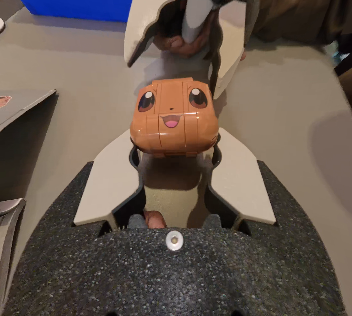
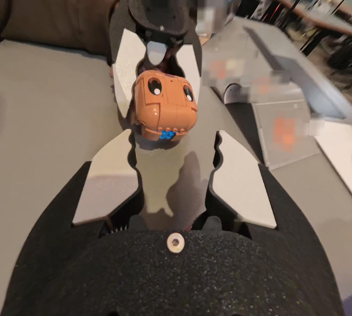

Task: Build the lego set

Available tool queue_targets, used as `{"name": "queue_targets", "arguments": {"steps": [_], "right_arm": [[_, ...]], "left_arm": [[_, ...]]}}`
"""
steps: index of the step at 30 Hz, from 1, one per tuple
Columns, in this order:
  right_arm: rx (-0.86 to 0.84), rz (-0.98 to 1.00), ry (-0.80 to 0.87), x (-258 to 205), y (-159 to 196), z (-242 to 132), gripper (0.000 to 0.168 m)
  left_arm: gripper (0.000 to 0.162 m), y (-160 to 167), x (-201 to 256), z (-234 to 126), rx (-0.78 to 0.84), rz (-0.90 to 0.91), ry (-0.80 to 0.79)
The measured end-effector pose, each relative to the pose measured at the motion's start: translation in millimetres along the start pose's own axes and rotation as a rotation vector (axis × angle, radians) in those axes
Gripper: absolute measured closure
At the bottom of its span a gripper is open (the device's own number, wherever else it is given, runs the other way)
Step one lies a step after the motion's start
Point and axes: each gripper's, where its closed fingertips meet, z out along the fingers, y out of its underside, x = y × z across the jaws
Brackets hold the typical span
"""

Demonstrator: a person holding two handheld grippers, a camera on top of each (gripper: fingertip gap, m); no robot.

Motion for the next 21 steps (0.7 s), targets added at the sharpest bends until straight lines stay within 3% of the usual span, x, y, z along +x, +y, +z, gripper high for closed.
{"name": "queue_targets", "arguments": {"steps": [5,13,21], "right_arm": [[0.136,-0.243,0.179,6,-24,-9,0.082],[0.181,-0.486,0.316,-10,-40,2,0.078],[0.21,-0.57,0.345,-22,-49,8,0.074]], "left_arm": [[0.085,-23,10,-22,0.209,-0.108,0.158],[0.085,-42,38,-50,0.405,-0.058,0.392],[0.085,-43,38,-50,0.415,-0.066,0.429]]}}
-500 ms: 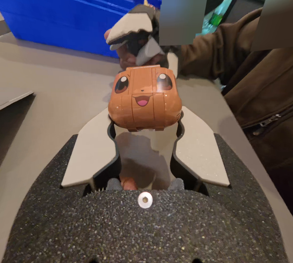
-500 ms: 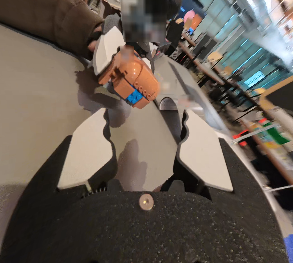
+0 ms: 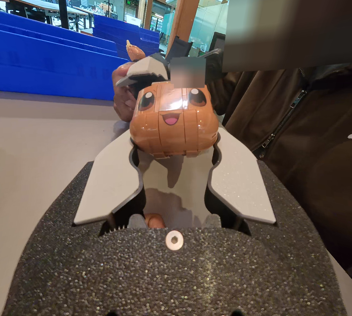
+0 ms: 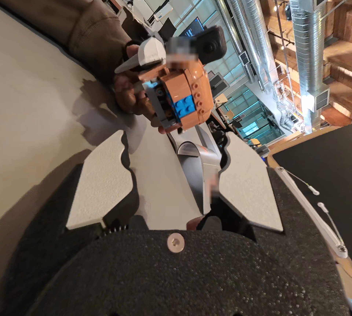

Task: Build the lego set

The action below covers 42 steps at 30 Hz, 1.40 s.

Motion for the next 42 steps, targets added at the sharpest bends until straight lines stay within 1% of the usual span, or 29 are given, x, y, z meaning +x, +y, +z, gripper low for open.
{"name": "queue_targets", "arguments": {"steps": [6,7,8,10,14,23,25,27,29,32,35,39,42], "right_arm": [[0.046,-0.032,0.025,2,-8,-3,0.082],[0.042,-0.029,0.007,-1,-7,-2,0.083],[0.027,-0.033,-0.02,-7,-4,-1,0.08],[-0.016,-0.063,-0.078,-20,3,3,0.081],[-0.083,-0.125,-0.137,-35,13,7,0.075],[-0.114,-0.104,-0.14,-30,22,5,0.075],[-0.102,-0.093,-0.135,-29,20,4,0.077],[-0.072,-0.064,-0.118,-24,15,2,0.083],[-0.081,-0.056,-0.123,-24,18,1,0.083],[-0.099,-0.068,-0.144,-28,21,2,0.081],[-0.099,-0.061,-0.145,-27,22,1,0.084],[-0.106,-0.055,-0.152,-28,24,1,0.085],[-0.108,-0.046,-0.144,-26,25,0,0.084]], "left_arm": [[0.086,8,-4,4,-0.059,-0.031,-0.025],[0.087,10,-5,5,-0.071,-0.04,-0.031],[0.087,12,-6,7,-0.087,-0.05,-0.037],[0.087,22,-9,11,-0.16,-0.069,-0.062],[0.087,40,-14,18,-0.286,-0.068,-0.113],[0.086,58,-18,5,-0.408,-0.03,-0.202],[0.086,62,-19,4,-0.431,-0.026,-0.217],[0.085,67,-22,3,-0.471,-0.028,-0.243],[0.085,69,-23,3,-0.487,-0.018,-0.257],[0.085,78,-24,1,-0.551,0.016,-0.276],[0.084,87,-25,-5,-0.624,0.053,-0.302],[0.083,89,-28,-5,-0.645,0.09,-0.329],[0.084,88,-29,-4,-0.628,0.069,-0.331]]}}
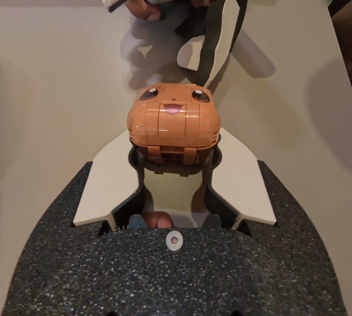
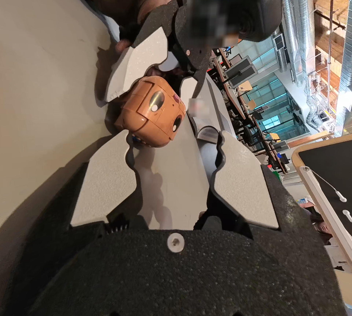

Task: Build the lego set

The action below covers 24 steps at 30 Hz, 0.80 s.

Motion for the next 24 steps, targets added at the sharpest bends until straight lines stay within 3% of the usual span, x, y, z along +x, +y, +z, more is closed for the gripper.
{"name": "queue_targets", "arguments": {"steps": [4,9,13,18,24], "right_arm": [[0.044,0.041,0.042,12,-5,-6,0.084],[0.176,0.133,0.132,40,-28,-25,0.09],[0.18,0.118,0.157,54,-35,-34,0.098],[0.156,0.116,0.061,50,-38,-36,0.093],[0.086,-0.073,0.045,35,-46,-25,0.087]], "left_arm": [[0.085,-12,1,-5,0.093,-0.055,0.025],[0.085,-45,12,-21,0.344,-0.144,0.149],[0.085,-71,22,-36,0.543,-0.196,0.264],[0.085,-81,22,-41,0.625,-0.222,0.301],[0.086,-91,38,-39,0.673,-0.187,0.374]]}}
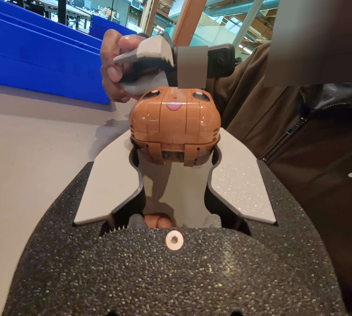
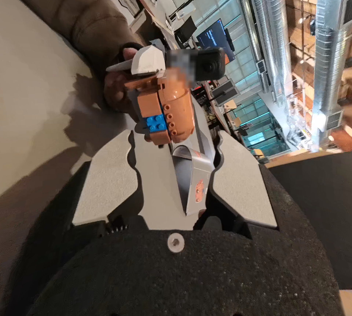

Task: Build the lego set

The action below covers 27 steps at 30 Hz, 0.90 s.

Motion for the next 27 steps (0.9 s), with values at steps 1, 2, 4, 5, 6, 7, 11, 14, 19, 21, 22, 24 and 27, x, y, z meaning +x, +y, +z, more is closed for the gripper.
{"name": "queue_targets", "arguments": {"steps": [1,2,4,5,6,7,11,14,19,21,22,24,27], "right_arm": [[0.0,-0.026,0.018,0,-3,1,0.086],[0.001,-0.053,0.03,0,-5,2,0.086],[-0.001,-0.107,0.055,-2,-9,3,0.086],[-0.003,-0.132,0.071,-2,-11,4,0.086],[-0.002,-0.15,0.089,-1,-12,4,0.086],[-0.004,-0.163,0.103,-1,-13,4,0.086],[-0.019,-0.182,0.119,0,-13,6,0.091],[-0.021,-0.187,0.111,-2,-13,6,0.095],[-0.025,-0.192,0.084,-7,-13,6,0.1],[-0.018,-0.197,0.072,-9,-14,6,0.103],[-0.015,-0.197,0.065,-11,-15,6,0.105],[-0.013,-0.195,0.06,-11,-15,6,0.106],[-0.011,-0.183,0.053,-12,-14,6,0.106]], "left_arm": [[0.086,-1,2,2,0.009,0.001,0.012],[0.085,-2,3,4,0.021,-0.001,0.02],[0.085,-5,5,8,0.044,-0.012,0.032],[0.085,-5,5,9,0.05,-0.013,0.032],[0.085,-5,5,10,0.053,-0.015,0.03],[0.085,-5,4,12,0.053,-0.018,0.027],[0.085,-6,3,15,0.061,-0.035,0.019],[0.086,-4,1,16,0.046,-0.039,0.007],[0.086,-2,0,18,0.027,-0.041,-0.004],[0.086,-1,0,19,0.02,-0.045,-0.007],[0.086,0,0,19,0.016,-0.049,-0.008],[0.085,0,0,20,0.011,-0.053,-0.01],[0.085,1,-1,21,0.008,-0.065,-0.014]]}}
